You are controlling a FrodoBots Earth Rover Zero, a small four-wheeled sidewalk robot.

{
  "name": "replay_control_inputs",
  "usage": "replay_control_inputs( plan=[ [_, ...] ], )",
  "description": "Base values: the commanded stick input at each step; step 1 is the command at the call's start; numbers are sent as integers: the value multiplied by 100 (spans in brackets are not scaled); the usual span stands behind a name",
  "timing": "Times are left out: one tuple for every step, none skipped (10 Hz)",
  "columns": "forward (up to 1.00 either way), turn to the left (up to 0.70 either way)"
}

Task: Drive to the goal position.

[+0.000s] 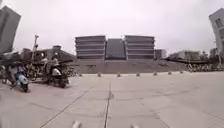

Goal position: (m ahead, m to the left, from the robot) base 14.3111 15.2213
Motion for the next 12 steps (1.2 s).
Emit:
replay_control_inputs(
  plan=[
    [70,0],
    [70,0],
    [70,0],
    [70,0],
    [70,0],
    [70,0],
    [70,0],
    [70,0],
    [70,0],
    [70,0],
    [70,0],
    [70,0]
  ],
)
